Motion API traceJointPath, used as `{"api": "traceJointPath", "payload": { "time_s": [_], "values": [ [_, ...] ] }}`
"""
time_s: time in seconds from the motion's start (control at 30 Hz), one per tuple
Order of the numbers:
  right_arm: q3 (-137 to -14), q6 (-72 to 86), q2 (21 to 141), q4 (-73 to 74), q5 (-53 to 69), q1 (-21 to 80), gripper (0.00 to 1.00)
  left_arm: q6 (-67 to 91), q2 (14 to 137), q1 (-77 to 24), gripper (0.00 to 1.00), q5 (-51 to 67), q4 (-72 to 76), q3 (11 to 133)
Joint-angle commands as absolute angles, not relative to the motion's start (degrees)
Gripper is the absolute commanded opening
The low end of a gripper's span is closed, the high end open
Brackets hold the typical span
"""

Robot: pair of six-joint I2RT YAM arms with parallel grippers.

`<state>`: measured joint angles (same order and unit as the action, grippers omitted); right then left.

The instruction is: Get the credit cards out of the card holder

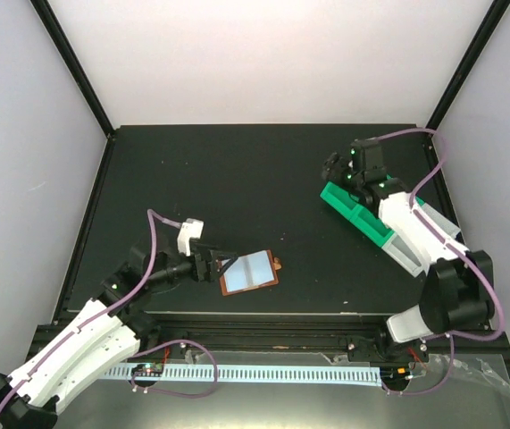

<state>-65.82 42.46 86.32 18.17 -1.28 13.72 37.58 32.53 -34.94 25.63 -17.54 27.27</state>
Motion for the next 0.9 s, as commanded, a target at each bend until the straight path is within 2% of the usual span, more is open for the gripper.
{"api": "traceJointPath", "payload": {
  "time_s": [0.0,0.1,0.13,0.53,0.87],
  "values": [
    [-61.4,36.3,78.5,20.4,5.9,18.2,0.87,36.7,31.2,-34.9,0.99,15.9,-20.6,31.7],
    [-58.0,34.9,72.8,20.7,9.8,19.4,0.99,36.2,31.4,-34.8,0.99,13.1,-22.8,34.4],
    [-56.9,34.5,70.9,20.8,11.0,19.6,1.0,36.0,31.5,-34.8,0.99,12.7,-23.3,35.3],
    [-50.7,26.6,47.8,30.1,17.5,20.0,1.0,33.1,32.1,-34.7,0.99,5.2,-29.7,43.1],
    [-44.4,26.6,36.1,32.3,21.2,20.0,1.0,31.5,27.9,-34.7,0.99,0.4,-36.1,46.8]
  ]
}}
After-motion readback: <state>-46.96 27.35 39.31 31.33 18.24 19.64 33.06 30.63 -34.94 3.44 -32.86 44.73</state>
